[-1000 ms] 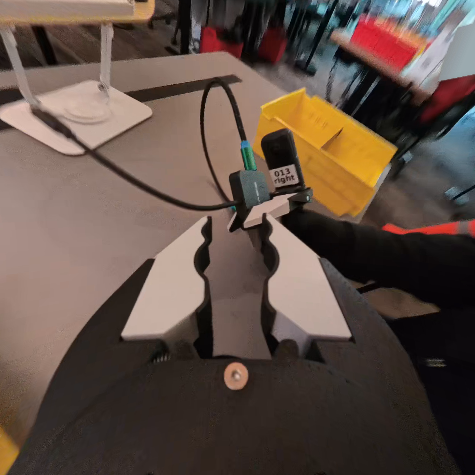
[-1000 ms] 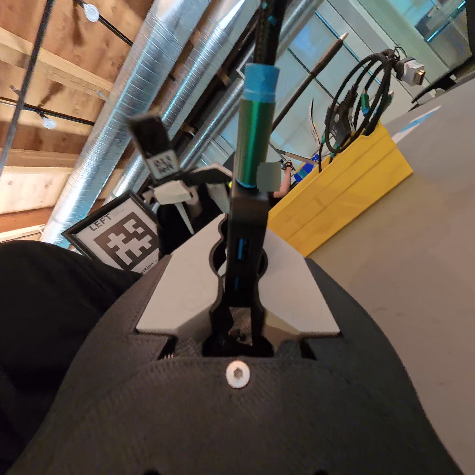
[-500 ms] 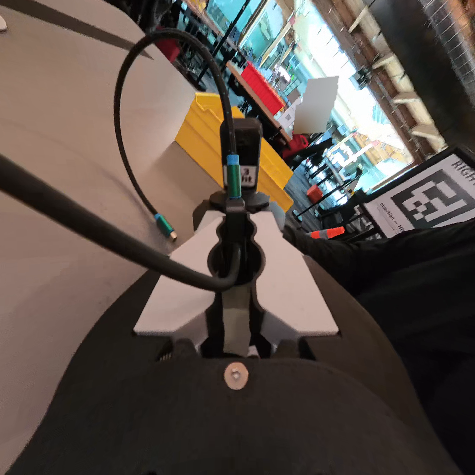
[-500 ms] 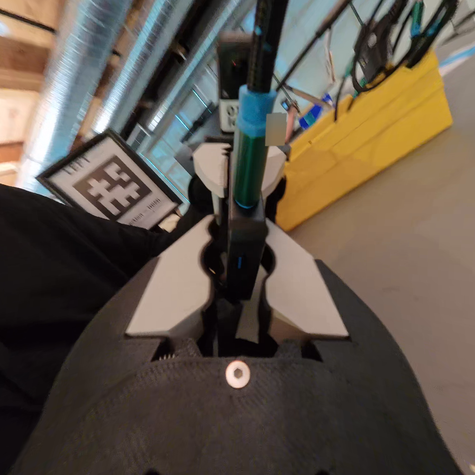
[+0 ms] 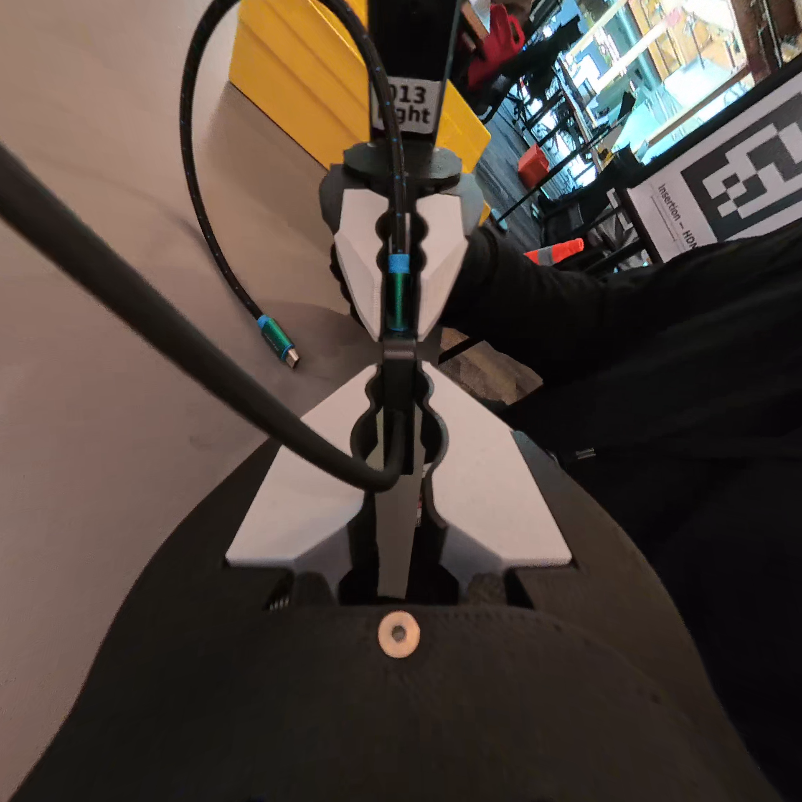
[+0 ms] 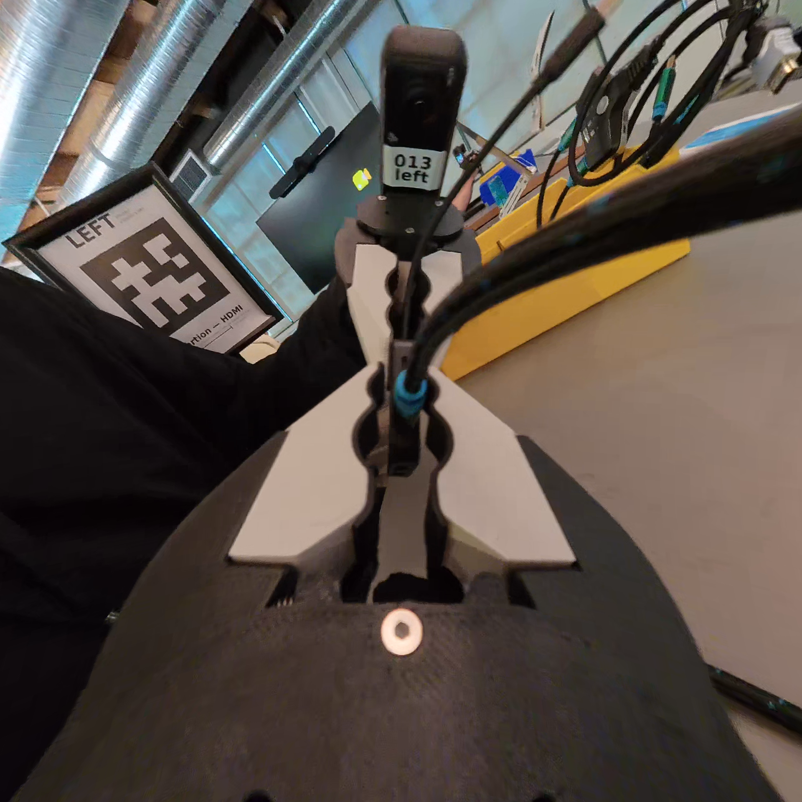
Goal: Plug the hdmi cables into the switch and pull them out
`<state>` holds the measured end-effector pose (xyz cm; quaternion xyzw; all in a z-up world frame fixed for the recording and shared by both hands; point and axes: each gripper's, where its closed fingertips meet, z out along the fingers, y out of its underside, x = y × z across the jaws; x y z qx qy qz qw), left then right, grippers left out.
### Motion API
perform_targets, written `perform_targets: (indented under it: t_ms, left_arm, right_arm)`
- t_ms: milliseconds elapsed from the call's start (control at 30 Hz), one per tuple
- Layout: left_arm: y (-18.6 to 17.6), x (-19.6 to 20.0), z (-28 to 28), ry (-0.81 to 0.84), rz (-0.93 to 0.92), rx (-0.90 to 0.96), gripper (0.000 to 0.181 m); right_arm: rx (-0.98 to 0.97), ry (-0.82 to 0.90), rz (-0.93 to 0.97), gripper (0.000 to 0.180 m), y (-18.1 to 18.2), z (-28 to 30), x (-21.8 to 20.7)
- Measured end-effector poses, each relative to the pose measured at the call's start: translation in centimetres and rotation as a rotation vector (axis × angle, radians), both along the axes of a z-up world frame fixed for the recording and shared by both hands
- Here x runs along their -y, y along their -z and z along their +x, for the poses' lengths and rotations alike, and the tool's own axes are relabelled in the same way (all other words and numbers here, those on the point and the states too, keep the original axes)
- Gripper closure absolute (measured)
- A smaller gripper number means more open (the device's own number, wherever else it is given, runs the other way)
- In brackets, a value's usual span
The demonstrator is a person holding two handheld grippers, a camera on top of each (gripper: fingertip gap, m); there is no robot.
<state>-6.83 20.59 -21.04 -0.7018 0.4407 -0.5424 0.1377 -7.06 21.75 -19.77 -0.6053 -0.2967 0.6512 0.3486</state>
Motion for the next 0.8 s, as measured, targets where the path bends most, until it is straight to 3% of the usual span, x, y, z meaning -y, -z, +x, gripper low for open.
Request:
perform_targets:
  t_ms: [133,267,367,467,500,567,733,800]
  left_arm:
    - [-0.4,-0.8,0.2,-0.039,0.087,0.016,0.166]
    - [-0.2,-1.8,-0.1,-0.117,0.105,0.017,0.111]
    - [0.2,-1.0,0.7,-0.133,0.013,0.106,0.095]
    - [0.4,0.0,2.2,-0.116,-0.032,0.162,0.107]
    - [0.0,0.2,2.8,-0.117,-0.052,0.201,0.118]
    - [-1.2,0.0,3.3,-0.142,-0.067,0.294,0.165]
    - [-1.2,-0.4,3.0,-0.156,-0.075,0.308,0.169]
    - [-1.8,-0.8,2.4,-0.165,-0.111,0.335,0.17]
  right_arm:
    - [-0.046,0.025,-0.028,0.17,-0.4,0.3,-0.4]
    - [-0.169,0.087,-0.049,0.171,-2.4,1.6,-1.5]
    - [-0.224,0.177,-0.046,0.171,-2.9,2.7,-2.6]
    - [-0.265,0.225,-0.021,0.171,-3.4,2.9,-2.9]
    - [-0.282,0.229,-0.009,0.171,-3.7,2.8,-2.8]
    - [-0.274,0.193,-0.01,0.17,-3.7,2.0,-2.3]
    - [-0.232,0.177,-0.034,0.168,-3.2,1.9,-2.4]
    - [-0.143,0.128,-0.049,0.151,-2.2,1.8,-2.1]
